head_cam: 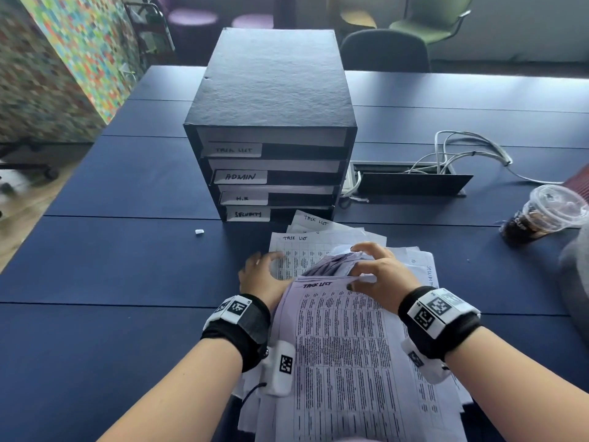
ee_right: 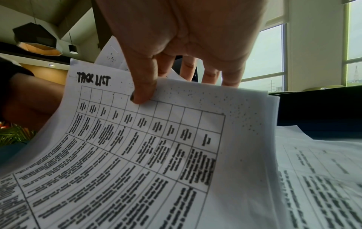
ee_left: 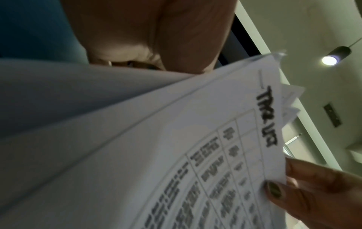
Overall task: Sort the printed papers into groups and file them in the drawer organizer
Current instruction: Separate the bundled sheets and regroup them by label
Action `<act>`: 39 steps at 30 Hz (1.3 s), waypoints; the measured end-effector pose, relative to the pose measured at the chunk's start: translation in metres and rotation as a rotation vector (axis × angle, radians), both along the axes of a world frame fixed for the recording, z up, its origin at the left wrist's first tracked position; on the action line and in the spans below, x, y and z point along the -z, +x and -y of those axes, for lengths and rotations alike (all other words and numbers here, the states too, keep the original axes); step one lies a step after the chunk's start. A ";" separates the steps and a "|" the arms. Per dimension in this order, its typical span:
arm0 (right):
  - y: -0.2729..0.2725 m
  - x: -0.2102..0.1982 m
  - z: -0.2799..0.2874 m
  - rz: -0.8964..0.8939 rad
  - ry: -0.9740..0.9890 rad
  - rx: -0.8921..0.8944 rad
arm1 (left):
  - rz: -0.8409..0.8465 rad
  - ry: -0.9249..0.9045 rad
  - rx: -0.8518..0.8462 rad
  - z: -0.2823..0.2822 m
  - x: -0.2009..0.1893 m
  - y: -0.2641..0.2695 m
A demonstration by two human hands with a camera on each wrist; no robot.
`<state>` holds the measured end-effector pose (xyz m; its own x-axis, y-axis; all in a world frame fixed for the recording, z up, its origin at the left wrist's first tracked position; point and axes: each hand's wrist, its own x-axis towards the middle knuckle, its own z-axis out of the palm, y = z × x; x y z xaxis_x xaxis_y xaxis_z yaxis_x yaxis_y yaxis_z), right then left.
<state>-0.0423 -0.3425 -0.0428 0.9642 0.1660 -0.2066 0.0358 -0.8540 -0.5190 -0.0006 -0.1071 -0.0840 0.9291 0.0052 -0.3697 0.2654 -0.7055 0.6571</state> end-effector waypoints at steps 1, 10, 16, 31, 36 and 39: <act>0.000 0.000 0.000 0.003 0.004 0.002 | -0.032 -0.048 0.015 -0.001 0.000 0.000; -0.002 0.001 -0.002 0.003 -0.012 0.011 | 0.108 -0.251 0.118 0.000 -0.006 -0.004; -0.003 0.002 0.001 -0.014 -0.006 0.036 | 0.205 -0.466 0.118 0.008 -0.018 -0.025; -0.004 -0.011 0.002 0.127 -0.063 0.011 | 0.276 -0.281 -0.029 0.004 -0.025 -0.024; -0.005 -0.023 0.004 0.174 -0.112 -0.002 | 0.296 -0.325 -0.081 -0.001 -0.033 -0.022; -0.006 -0.032 0.003 0.194 -0.152 0.004 | 0.340 -0.345 -0.118 -0.007 -0.041 -0.018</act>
